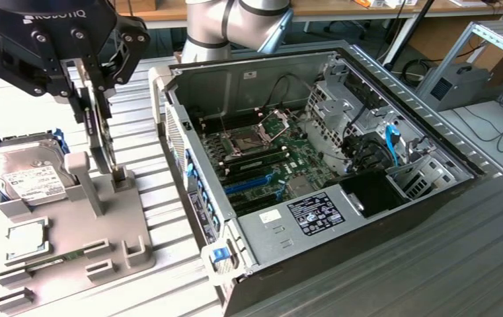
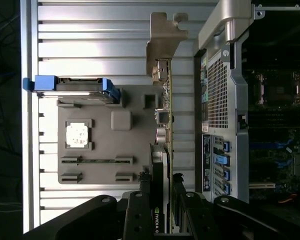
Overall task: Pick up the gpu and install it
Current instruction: 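Pick up the gpu and move the gpu toward the slot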
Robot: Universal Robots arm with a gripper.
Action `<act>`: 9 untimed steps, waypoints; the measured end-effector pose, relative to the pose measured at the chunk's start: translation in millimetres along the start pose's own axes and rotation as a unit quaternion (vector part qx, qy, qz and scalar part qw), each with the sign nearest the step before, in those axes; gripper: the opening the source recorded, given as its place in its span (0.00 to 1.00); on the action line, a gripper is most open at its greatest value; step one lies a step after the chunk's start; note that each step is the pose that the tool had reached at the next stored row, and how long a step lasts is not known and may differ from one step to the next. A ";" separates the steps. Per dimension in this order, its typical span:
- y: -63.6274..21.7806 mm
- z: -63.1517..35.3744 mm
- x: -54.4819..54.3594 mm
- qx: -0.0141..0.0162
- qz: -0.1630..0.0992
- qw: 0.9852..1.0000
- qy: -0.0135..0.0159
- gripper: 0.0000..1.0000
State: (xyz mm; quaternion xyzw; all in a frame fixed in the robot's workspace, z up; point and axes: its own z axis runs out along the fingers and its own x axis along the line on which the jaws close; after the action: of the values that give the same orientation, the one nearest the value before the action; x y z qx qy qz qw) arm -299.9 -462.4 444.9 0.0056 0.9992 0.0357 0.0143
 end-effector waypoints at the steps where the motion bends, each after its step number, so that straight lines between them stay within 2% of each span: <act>1: 0.0 0.0 -1.4 0.000 0.000 1.000 0.000 0.27; 9: 0.5 -0.6 -17.0 0.000 0.000 1.000 0.000 0.27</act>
State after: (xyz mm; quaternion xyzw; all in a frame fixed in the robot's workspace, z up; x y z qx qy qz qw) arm -282.9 -462.1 445.9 0.0056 0.9992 0.0357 0.0143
